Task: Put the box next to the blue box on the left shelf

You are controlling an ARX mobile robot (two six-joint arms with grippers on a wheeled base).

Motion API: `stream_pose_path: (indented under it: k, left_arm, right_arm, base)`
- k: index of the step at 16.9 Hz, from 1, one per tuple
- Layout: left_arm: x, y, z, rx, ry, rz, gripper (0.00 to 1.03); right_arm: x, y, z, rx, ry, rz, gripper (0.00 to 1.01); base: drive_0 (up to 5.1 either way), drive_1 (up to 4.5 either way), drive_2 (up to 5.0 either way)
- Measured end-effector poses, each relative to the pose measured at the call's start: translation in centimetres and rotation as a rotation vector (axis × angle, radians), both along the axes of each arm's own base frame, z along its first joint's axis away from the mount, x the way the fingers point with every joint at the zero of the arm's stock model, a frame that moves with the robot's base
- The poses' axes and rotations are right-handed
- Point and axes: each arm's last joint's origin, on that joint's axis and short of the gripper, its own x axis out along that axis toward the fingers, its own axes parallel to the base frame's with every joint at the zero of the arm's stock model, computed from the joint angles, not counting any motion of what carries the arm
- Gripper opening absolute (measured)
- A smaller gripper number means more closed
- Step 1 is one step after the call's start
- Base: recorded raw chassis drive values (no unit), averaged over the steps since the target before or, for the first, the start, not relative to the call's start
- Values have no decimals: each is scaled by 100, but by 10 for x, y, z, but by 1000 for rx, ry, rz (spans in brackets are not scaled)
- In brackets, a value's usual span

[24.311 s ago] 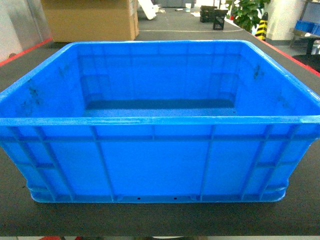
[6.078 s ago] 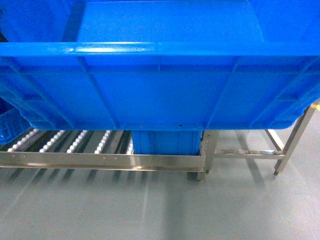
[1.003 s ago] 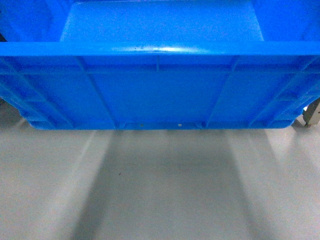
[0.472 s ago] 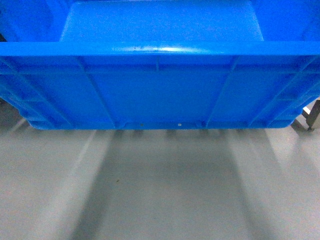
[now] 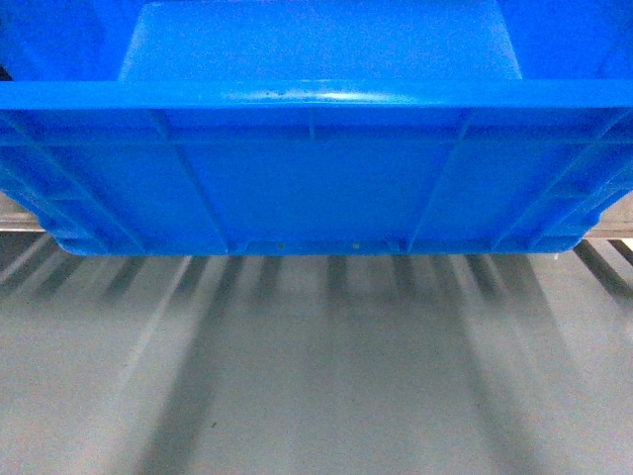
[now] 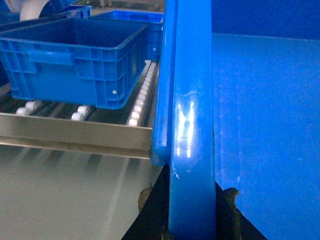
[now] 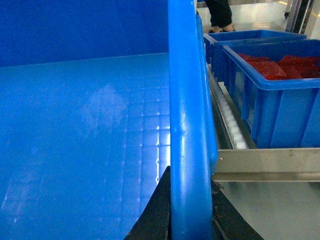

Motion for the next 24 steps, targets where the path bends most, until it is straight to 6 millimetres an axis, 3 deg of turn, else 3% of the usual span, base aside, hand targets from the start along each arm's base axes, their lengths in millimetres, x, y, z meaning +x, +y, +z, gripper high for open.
stream_pose_path:
  k: [18,24]
  left_arm:
    - [0,0,-1,2,5,1,8]
    - [0,0,0,2,0,0,8]
  right_arm:
    - [0,0,0,0,2,0,7]
    - [0,0,0,1,0,0,7]
  base:
    - [14,440,-413]
    - [0,0,0]
